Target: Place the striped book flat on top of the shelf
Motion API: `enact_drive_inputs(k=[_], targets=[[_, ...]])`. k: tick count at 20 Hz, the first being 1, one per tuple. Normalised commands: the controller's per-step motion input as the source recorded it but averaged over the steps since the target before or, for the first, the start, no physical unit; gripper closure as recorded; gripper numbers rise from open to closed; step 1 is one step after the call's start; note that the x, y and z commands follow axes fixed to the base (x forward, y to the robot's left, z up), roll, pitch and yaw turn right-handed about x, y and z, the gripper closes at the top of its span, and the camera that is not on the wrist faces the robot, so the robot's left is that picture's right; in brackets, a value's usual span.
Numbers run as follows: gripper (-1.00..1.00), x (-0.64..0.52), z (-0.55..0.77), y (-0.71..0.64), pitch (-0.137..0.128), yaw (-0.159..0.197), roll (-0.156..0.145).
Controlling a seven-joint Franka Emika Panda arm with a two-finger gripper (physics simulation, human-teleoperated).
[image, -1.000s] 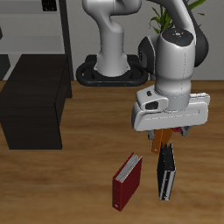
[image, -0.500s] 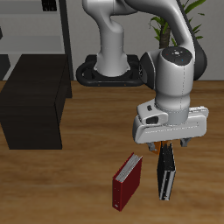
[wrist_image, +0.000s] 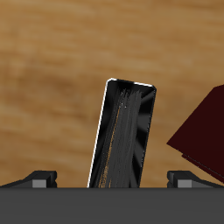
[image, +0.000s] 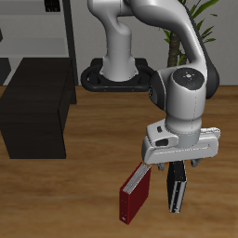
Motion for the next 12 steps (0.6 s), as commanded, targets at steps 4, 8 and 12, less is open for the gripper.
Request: enact_drive_inputs(k=[4, 8, 12], targets=[[1.00, 0.01, -0.29, 0.04, 0.041, -0.004, 0.028], [1.00, -0.03, -0.09, -0.05, 0.004, 0.013, 0.008], [1.00, 0.00, 0.01, -0.09, 0.001, -0.002, -0.006]])
